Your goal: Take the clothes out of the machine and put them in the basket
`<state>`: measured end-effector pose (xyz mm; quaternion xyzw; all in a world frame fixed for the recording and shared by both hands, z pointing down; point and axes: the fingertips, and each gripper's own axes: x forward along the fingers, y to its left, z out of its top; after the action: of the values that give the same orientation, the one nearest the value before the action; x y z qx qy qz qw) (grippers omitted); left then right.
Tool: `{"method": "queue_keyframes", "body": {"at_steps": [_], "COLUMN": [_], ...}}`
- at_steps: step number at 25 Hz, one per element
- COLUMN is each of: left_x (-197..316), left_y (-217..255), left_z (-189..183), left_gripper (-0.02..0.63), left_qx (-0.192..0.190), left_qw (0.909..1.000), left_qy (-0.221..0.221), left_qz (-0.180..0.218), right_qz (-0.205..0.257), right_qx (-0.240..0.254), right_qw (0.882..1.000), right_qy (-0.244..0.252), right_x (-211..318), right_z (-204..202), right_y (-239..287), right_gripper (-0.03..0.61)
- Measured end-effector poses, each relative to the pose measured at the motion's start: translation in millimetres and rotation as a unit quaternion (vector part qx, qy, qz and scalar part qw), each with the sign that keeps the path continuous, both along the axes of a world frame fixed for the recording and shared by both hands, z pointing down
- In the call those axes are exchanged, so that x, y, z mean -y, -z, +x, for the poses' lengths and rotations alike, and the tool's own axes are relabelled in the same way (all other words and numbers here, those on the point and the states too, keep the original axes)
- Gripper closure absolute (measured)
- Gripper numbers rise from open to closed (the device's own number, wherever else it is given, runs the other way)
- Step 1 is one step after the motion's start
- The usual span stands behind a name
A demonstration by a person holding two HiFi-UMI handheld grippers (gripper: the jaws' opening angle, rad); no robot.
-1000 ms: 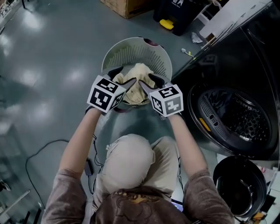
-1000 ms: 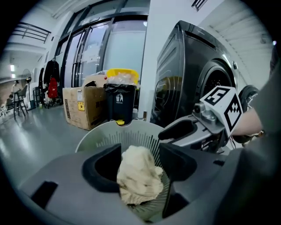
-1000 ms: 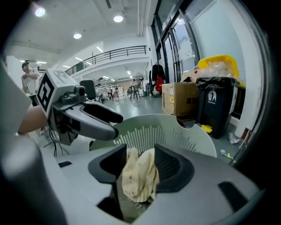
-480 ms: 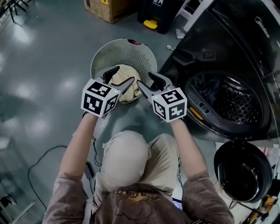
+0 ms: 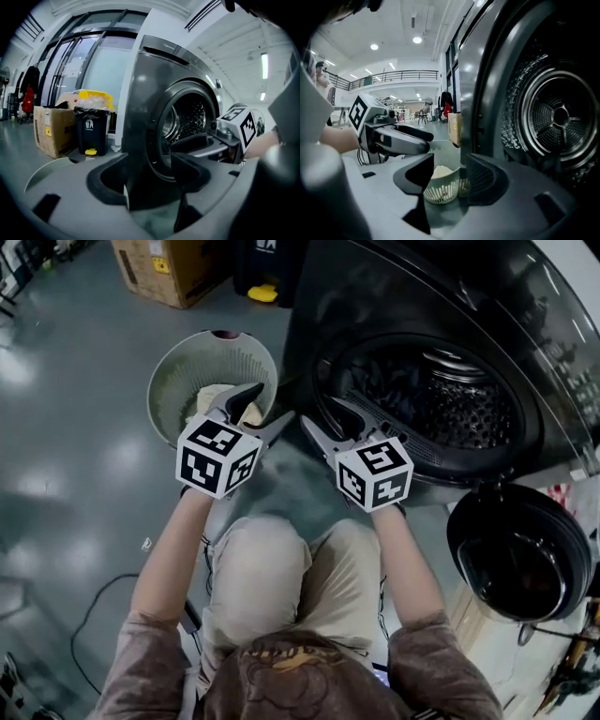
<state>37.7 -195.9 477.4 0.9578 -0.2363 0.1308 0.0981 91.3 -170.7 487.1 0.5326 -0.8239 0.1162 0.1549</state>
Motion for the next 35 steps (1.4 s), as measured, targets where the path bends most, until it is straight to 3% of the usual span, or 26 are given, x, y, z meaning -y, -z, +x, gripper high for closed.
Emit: {"method": "queue_keyframes", "body": {"at_steps": [14,26,35], "left_x": [-64,-50,-30], "left_y": [10,-8,-43], "left_z": [124,197,252], "left_gripper": [0.307,0.252,0.212], "left_qx": [-0.009,0.056,0.160], "left_qw": [0.9932,0.9850,0.9632], "left_qy": [-0.116,-0.150,-0.179], "left_qz": [-0.001,0.063,0.122], "right_qz": [0.016,0.009,0.005], "right_qx": [0.036,0.065,0.073], "right_qw": [0.986,0.973,0.970], "right_qy": [-0.161,-0.221,-0.232], "right_x": [-94,-110,-123], "right_z": [137,182,184], "right_y": [7,-9,-12], "right_gripper": [0.356,0.350,0.350]}}
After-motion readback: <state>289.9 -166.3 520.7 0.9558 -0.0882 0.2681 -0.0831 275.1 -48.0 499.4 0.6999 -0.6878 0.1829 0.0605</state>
